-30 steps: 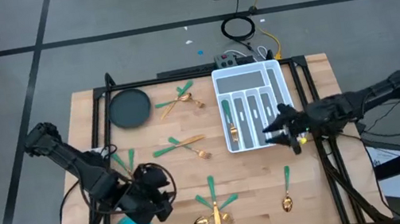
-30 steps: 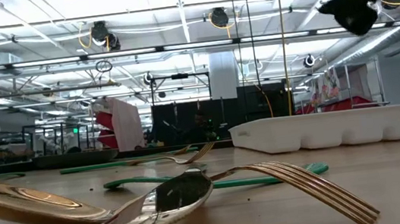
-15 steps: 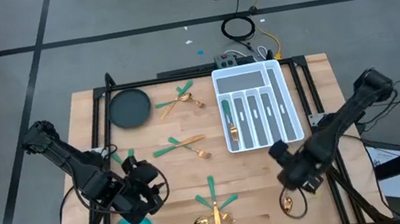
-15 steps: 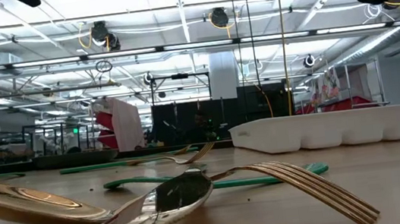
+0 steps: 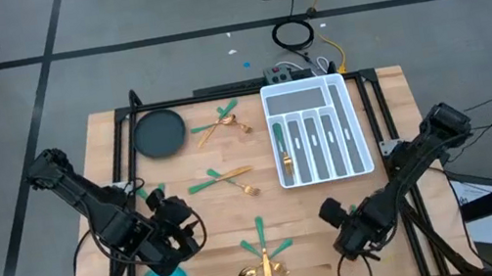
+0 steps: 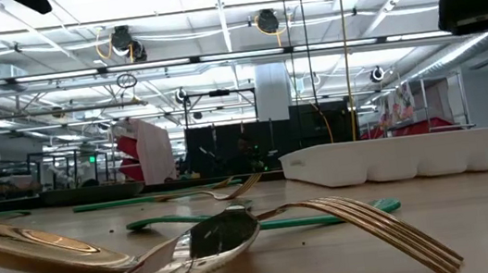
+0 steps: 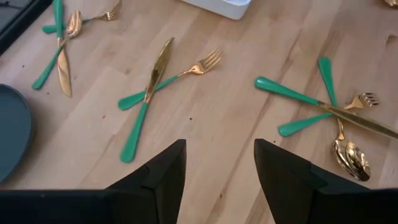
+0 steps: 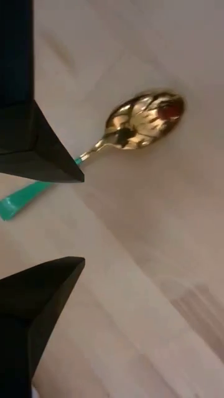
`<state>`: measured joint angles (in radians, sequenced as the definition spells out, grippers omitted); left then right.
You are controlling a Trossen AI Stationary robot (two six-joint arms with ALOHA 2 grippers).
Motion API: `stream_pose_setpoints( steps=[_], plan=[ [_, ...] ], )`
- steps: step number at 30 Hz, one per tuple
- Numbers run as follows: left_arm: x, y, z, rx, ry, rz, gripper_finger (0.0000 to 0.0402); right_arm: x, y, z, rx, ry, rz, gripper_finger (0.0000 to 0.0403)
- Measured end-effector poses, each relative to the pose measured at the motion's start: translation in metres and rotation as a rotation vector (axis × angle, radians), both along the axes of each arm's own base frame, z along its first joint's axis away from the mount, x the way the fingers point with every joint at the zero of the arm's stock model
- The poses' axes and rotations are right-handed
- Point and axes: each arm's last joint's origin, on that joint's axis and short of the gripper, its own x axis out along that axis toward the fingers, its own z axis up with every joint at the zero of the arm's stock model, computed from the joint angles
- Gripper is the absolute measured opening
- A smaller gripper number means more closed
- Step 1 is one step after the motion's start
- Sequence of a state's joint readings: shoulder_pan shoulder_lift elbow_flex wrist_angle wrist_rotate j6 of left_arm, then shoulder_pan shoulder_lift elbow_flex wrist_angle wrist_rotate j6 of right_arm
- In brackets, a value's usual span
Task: Sort silverware
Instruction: Put the green spoon into the white silverware organizer
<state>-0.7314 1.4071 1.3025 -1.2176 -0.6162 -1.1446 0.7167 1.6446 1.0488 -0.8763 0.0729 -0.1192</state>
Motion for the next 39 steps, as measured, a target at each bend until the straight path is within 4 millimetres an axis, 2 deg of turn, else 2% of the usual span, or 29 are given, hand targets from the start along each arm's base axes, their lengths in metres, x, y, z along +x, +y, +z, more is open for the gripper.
stream_pose_setpoints(
  steps=[8,14,19,30,34,39],
  plan=[
    [0.0,0.0,0.001,0.021,-0.021,0.005,0.0196,-0.022,-0.005,-0.023,-0.008,0.142,-0.036,0.0199],
    [0.0,0.0,0.001,0.008,-0.037,0.036,0.0196,-0.025,0.003,-0.023,-0.014,0.081,0.08,0.0199],
    [0.0,0.0,0.001,-0.002,-0.052,0.065,0.0196,-0.021,0.007,-0.024,0.022,0.032,0.099,0.0199],
    [0.0,0.001,0.001,0.006,-0.067,0.076,0.0196,-0.033,-0.004,-0.049,0.029,0.046,0.114,0.0196],
    [0.0,0.001,0.001,0.004,-0.071,0.081,0.0196,-0.032,-0.003,-0.051,0.047,0.029,0.133,0.016],
    [0.0,0.002,0.001,0.012,-0.082,0.098,0.0196,-0.032,-0.002,-0.051,0.074,0.038,0.13,0.0069]
  ],
)
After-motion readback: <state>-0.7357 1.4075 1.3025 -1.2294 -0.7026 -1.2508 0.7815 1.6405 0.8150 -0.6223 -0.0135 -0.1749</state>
